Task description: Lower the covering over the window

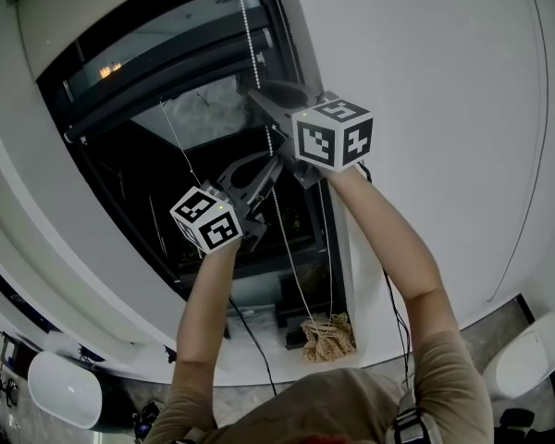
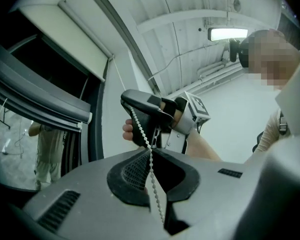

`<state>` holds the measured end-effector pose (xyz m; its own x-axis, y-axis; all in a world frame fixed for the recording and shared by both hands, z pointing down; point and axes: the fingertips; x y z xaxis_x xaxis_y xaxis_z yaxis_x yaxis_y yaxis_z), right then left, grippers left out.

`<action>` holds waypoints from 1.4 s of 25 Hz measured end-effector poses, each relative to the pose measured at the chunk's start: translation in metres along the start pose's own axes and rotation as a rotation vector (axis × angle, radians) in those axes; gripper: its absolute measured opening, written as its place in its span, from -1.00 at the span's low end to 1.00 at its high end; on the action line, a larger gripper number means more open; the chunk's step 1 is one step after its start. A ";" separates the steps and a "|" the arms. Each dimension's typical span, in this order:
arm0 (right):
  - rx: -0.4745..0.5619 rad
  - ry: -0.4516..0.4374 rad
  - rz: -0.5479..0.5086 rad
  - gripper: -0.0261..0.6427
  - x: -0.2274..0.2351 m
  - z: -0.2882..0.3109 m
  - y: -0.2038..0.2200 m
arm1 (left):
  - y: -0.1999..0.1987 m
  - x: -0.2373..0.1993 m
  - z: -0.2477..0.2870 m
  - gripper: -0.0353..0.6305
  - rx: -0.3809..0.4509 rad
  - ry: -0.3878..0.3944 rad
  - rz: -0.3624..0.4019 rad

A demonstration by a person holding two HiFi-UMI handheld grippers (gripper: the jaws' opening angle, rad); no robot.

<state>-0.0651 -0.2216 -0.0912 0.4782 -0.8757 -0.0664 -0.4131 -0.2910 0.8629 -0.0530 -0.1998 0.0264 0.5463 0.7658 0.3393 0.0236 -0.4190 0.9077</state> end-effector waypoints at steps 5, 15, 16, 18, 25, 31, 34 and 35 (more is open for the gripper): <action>-0.036 0.019 0.062 -0.87 0.010 0.000 0.015 | 0.020 0.001 0.005 -0.82 -0.041 0.022 0.014; -0.100 0.001 0.023 -0.88 -0.006 -0.022 0.057 | -0.091 -0.062 -0.001 -0.41 0.212 -0.161 0.077; -0.100 -0.005 0.028 -0.88 -0.010 -0.022 0.062 | -0.093 -0.062 0.011 -0.41 0.168 -0.167 0.112; -0.093 -0.015 0.034 -0.88 -0.015 -0.023 0.063 | -0.092 -0.061 0.032 -0.41 0.093 -0.169 0.156; -0.067 -0.013 0.024 -0.88 -0.027 -0.035 0.046 | -0.105 -0.045 0.054 -0.71 0.103 -0.020 0.056; -0.085 0.004 0.025 -0.88 -0.024 -0.037 0.045 | -0.109 -0.045 0.055 -0.71 0.146 0.045 -0.018; -0.105 0.004 0.027 -0.88 -0.025 -0.038 0.049 | -0.116 -0.052 0.051 -0.69 0.184 0.044 -0.068; -0.119 0.001 0.027 -0.88 -0.027 -0.038 0.052 | -0.120 -0.057 0.050 -0.69 0.194 0.027 -0.084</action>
<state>-0.0695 -0.1988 -0.0255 0.4689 -0.8823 -0.0414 -0.3311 -0.2190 0.9178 -0.0449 -0.2170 -0.1144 0.5129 0.8137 0.2736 0.2302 -0.4374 0.8693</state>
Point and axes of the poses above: the fingertips, and each gripper's own axes: z forward along the fingers, x to its right, y out of its underside, and after that the axes turned 5 degrees about z, right-handed
